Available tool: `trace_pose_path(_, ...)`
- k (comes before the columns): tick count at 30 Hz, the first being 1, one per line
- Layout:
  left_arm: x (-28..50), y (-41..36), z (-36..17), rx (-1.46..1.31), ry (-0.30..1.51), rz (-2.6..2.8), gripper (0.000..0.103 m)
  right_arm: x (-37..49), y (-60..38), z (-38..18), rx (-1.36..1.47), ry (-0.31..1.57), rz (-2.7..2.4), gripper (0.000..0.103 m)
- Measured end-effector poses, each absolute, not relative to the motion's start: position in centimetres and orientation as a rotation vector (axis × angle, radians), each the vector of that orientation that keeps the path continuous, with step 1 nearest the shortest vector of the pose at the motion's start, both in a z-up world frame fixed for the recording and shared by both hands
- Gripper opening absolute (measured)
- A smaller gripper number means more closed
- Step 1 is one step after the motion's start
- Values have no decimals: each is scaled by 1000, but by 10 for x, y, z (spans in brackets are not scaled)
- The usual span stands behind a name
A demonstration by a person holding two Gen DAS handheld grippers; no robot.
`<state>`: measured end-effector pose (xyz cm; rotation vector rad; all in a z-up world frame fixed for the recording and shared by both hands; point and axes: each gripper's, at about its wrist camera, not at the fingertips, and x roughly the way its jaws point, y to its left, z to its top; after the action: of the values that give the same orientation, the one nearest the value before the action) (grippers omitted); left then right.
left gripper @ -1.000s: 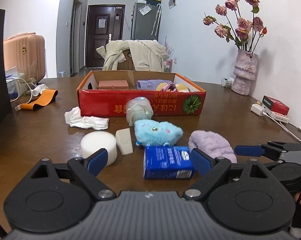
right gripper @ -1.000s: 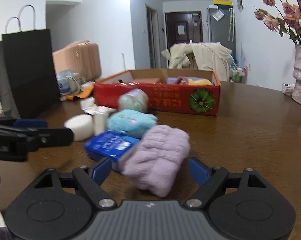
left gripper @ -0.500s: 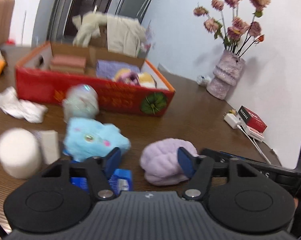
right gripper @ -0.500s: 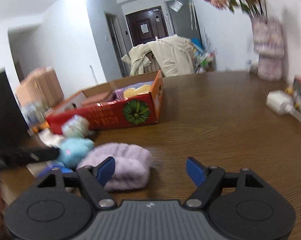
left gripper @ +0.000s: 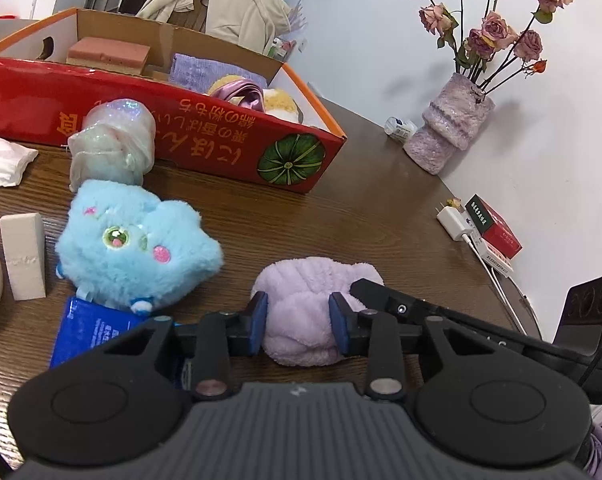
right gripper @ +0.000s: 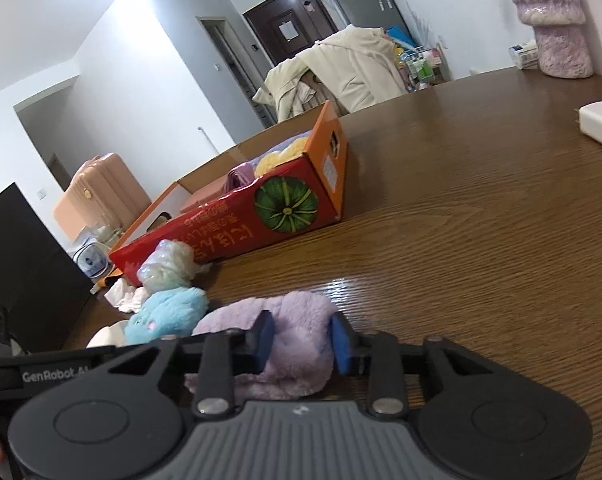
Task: Organize soft objects
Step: 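Grasp the lavender fuzzy headband with both grippers and lift it, then lower the lavender headband into the box and open both grippers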
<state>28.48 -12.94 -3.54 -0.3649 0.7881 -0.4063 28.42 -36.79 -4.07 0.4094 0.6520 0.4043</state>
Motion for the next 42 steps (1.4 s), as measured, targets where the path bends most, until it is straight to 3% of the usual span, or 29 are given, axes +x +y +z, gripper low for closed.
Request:
trace_pose_path(4,282,-129,-30,-366,773,-418,27,280,-364,-36,384,643,403,17)
trace_pose_path(25,228,-53,62,-348,492,-433,26,223,-303,52,316,436,472,16)
trace_pose_path(34,330,-11,97,-354,456,-426,26,310,-258,95,276,406,516,16)
trace_pose_path(42,456,4,55,-379,620,-377,26,447,-225,85,273,545,474,16)
